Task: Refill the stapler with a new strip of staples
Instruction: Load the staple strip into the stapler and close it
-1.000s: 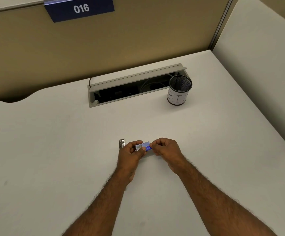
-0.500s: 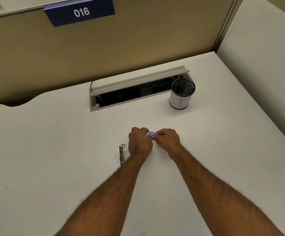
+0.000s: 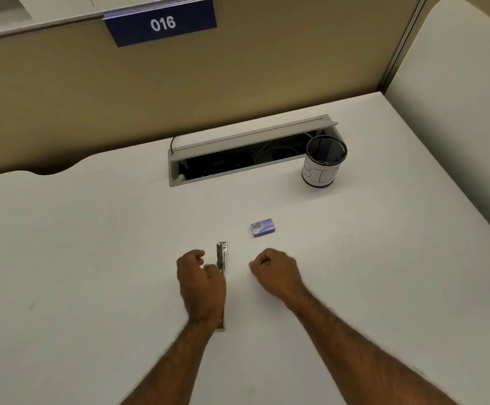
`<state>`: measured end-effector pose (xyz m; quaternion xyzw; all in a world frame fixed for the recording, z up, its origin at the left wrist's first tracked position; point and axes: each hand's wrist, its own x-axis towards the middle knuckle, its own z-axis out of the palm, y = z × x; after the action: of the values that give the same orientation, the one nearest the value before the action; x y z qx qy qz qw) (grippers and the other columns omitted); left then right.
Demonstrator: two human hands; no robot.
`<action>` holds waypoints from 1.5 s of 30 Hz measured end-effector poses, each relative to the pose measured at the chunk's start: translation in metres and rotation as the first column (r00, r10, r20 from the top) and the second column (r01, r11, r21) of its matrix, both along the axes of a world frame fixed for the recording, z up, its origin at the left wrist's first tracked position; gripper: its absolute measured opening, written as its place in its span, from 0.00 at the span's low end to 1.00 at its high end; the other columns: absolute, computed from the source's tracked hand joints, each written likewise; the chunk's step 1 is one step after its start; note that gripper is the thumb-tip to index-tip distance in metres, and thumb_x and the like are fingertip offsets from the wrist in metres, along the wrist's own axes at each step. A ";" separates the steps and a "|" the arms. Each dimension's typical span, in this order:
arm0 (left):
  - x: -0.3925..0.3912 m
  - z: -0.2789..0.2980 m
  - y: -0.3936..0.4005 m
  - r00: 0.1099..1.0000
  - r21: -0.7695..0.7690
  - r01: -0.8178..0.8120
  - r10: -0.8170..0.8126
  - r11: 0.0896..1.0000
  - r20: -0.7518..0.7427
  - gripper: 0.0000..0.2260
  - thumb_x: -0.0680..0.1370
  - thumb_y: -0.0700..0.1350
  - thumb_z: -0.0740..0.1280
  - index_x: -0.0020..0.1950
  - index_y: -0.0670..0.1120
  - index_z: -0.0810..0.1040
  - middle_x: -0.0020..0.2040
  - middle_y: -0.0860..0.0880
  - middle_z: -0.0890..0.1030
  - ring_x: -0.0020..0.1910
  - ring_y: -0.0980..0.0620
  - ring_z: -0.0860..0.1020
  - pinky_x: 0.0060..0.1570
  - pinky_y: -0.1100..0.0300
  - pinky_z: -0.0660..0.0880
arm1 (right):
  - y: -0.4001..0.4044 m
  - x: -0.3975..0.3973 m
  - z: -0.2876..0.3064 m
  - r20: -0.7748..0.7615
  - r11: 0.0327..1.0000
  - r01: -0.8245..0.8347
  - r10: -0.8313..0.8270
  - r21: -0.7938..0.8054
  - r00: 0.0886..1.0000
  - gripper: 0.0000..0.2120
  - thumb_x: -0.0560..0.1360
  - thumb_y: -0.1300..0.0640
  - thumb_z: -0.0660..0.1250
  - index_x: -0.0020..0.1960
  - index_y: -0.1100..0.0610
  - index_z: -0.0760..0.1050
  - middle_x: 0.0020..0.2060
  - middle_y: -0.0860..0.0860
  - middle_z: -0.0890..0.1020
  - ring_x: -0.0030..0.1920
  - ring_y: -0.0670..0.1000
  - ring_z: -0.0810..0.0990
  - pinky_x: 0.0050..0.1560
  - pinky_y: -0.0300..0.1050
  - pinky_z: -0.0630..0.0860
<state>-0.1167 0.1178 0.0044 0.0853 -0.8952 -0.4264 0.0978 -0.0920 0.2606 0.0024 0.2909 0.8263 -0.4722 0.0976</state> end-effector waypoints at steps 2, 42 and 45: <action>0.000 -0.007 -0.017 0.974 0.013 -0.066 0.061 0.998 0.218 0.12 0.75 0.34 0.60 0.55 0.43 0.75 0.52 0.46 0.77 0.54 0.44 0.77 0.51 0.57 0.70 | -0.020 0.006 -0.004 0.031 0.996 -0.085 0.084 0.027 0.996 0.12 0.70 0.47 0.70 0.34 0.51 0.73 0.33 0.44 0.79 0.39 0.46 0.77 0.40 0.37 0.69; 0.028 0.029 -0.059 0.757 0.840 -0.398 -0.386 0.370 0.528 0.05 0.78 0.44 0.67 0.50 0.43 0.75 0.35 0.46 0.75 0.24 0.54 0.71 0.20 0.65 0.66 | -0.036 0.047 0.026 0.067 0.929 0.059 -0.037 -0.365 0.997 0.11 0.68 0.71 0.60 0.43 0.58 0.75 0.42 0.56 0.81 0.43 0.56 0.81 0.46 0.50 0.78; 0.029 0.029 -0.061 0.758 0.841 -0.409 -0.381 0.355 0.530 0.11 0.78 0.49 0.66 0.52 0.41 0.75 0.35 0.46 0.75 0.22 0.55 0.70 0.18 0.66 0.64 | -0.028 0.050 0.022 0.018 0.999 -0.050 0.051 -0.003 0.999 0.09 0.72 0.67 0.60 0.47 0.58 0.76 0.45 0.53 0.81 0.48 0.55 0.81 0.45 0.46 0.77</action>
<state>-0.0879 0.0569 0.0332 0.2760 -0.4588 -0.7959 -0.2826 -0.0422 0.2328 0.0241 0.2742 0.8320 -0.4678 0.1175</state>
